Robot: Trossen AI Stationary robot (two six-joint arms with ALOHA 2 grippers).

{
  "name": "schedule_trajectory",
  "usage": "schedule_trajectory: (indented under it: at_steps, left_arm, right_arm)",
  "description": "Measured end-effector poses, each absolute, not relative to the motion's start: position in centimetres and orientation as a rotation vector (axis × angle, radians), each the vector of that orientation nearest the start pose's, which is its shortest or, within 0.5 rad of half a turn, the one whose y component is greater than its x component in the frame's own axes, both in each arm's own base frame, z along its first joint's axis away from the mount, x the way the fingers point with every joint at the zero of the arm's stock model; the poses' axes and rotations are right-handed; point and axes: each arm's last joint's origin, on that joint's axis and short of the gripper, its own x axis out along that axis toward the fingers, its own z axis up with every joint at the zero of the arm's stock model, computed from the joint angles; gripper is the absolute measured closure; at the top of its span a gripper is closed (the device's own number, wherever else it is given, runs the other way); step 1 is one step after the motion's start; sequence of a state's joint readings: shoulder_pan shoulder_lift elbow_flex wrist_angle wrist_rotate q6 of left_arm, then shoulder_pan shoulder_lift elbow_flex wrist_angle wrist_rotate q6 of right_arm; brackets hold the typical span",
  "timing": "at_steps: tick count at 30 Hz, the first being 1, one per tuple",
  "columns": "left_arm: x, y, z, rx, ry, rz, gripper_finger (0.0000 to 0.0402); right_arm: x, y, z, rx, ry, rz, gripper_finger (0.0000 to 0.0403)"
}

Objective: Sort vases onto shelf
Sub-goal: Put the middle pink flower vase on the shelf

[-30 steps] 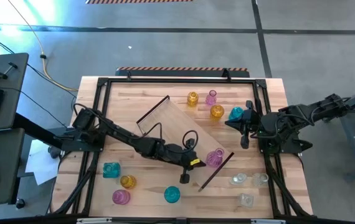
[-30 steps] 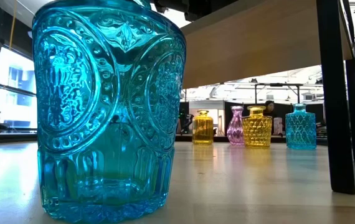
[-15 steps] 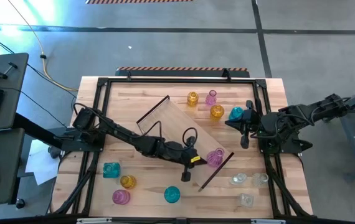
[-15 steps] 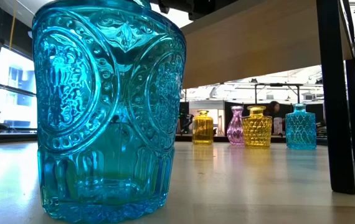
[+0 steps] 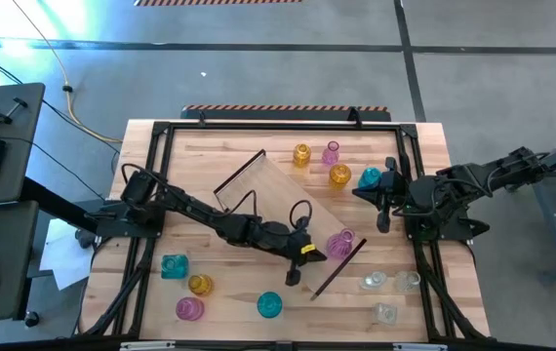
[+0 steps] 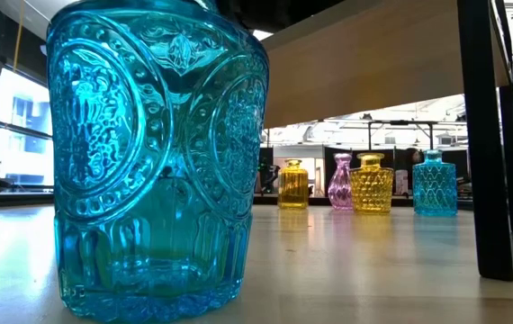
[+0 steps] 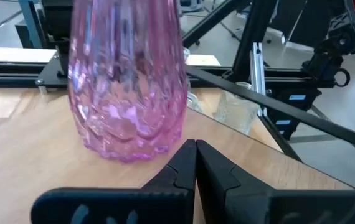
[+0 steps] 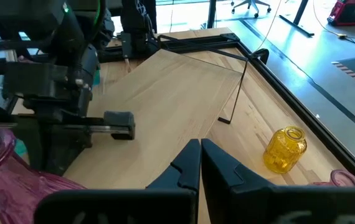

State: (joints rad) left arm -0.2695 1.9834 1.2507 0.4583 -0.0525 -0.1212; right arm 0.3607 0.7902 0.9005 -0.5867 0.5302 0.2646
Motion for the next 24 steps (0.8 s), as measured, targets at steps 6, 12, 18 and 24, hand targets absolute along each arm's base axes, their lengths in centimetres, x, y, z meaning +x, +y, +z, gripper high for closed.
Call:
schedule_trajectory:
  at_steps: [6,12,18,24]
  left_arm:
    - [42.9,-11.4,20.0,-0.081,0.267,-0.209,0.0401]
    - [43.1,-10.9,20.3,-0.069,0.240,-0.202,0.0401]
    - [43.1,-10.8,20.3,-0.067,0.242,-0.205,0.0401]
    - [43.2,-10.4,20.5,-0.065,0.216,-0.198,0.0401]
  right_arm:
    - [14.9,4.0,33.5,0.049,0.403,-0.230,0.0403]
    - [14.9,4.0,33.5,0.053,0.401,-0.230,0.0403]
    - [14.9,4.0,33.6,0.055,0.395,-0.231,0.0403]
    - [14.9,4.0,33.6,0.056,0.391,-0.235,0.0403]
